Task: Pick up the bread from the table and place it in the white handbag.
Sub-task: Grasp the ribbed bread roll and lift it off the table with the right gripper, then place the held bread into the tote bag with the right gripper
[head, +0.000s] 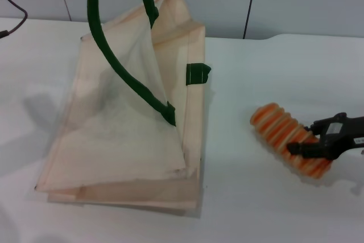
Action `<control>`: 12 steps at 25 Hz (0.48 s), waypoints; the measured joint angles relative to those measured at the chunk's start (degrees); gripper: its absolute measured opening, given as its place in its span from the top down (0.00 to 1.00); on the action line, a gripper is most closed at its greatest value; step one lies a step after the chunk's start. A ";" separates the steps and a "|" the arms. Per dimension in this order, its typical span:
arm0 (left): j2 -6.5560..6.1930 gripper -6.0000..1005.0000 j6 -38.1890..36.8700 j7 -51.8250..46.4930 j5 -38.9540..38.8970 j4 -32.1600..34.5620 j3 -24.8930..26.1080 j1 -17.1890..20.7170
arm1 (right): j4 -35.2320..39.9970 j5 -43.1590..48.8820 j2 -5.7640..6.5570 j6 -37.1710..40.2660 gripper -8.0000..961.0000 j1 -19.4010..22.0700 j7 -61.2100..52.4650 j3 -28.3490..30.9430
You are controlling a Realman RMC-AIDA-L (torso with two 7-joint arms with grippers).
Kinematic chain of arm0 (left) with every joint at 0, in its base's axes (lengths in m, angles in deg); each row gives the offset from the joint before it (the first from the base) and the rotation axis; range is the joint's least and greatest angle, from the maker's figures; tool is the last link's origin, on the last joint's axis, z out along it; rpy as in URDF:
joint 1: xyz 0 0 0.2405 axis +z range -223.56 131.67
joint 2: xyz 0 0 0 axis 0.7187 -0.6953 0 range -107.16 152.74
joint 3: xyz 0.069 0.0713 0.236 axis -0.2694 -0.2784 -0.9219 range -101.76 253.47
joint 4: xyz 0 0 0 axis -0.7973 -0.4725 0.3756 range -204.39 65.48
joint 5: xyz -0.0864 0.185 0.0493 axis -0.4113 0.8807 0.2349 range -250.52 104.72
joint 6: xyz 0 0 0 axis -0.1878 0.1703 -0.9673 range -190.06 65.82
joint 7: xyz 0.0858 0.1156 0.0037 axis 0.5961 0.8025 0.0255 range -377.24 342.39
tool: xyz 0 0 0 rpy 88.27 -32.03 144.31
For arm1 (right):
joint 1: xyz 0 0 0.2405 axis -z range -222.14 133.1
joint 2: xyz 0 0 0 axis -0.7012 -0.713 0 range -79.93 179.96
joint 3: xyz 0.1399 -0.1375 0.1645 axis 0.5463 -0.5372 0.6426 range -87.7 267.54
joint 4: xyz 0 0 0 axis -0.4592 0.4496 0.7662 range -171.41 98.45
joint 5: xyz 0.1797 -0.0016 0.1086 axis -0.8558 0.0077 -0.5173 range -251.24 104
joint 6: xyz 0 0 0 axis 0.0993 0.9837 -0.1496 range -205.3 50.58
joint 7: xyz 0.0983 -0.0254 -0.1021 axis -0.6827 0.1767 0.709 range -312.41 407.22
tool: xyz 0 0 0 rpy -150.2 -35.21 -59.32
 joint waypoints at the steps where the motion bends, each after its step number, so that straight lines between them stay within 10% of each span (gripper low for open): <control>1: 0.00 0.86 -0.06 0.01 0.02 0.00 0.00 -0.05 | 0.08 -0.05 0.00 -0.32 0.43 -0.09 0.10 0.80; 12: 0.16 0.86 -0.17 0.02 1.77 0.22 0.00 -2.45 | -1.35 0.00 -1.24 -7.87 0.53 -7.70 3.36 5.86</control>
